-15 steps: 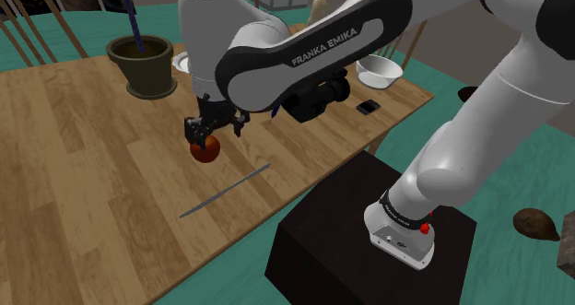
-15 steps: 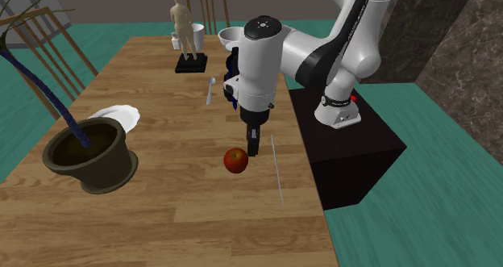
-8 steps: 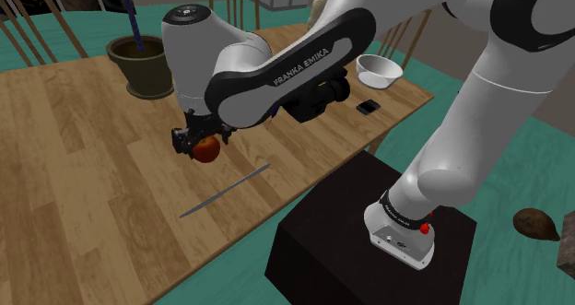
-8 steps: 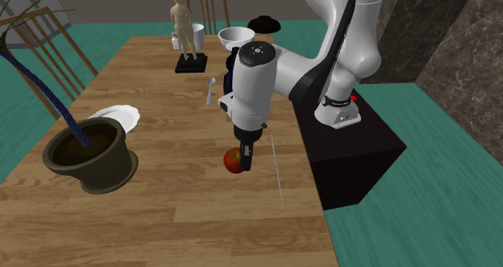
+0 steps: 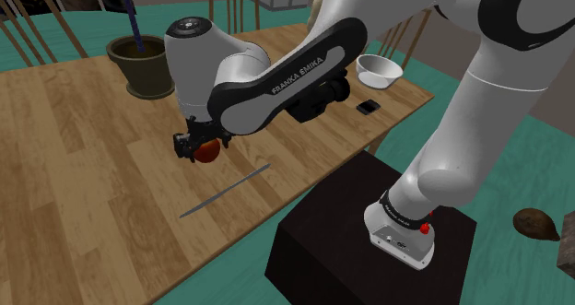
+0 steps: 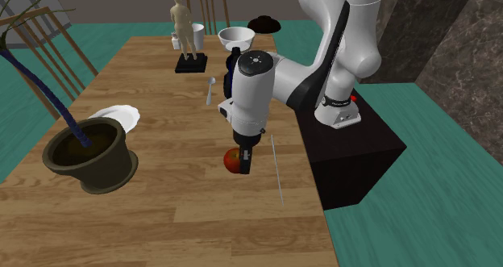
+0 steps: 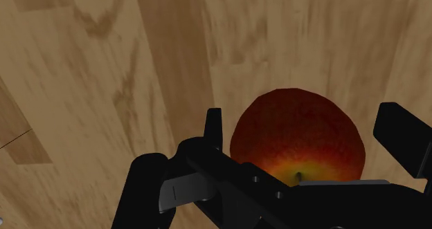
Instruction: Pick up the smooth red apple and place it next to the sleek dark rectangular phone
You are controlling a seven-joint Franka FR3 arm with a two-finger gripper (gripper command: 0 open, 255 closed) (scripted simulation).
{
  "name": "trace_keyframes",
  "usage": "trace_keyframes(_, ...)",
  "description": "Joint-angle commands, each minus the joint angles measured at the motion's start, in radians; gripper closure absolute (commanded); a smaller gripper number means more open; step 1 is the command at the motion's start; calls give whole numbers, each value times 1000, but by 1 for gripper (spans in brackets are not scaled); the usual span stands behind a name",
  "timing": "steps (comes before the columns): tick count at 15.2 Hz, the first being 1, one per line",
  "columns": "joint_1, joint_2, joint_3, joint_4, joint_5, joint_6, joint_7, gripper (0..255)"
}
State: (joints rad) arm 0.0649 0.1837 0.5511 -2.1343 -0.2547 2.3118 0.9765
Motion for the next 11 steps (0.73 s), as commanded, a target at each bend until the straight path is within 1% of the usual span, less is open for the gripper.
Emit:
trace_keyframes(1,0,0,0,0,0,0,0,0)
trace_keyframes(2,0,0,0,0,0,0,0,0)
trace_keyframes(3,0,0,0,0,0,0,0,255)
trace_keyframes(11,0,0,0,0,0,0,0,255)
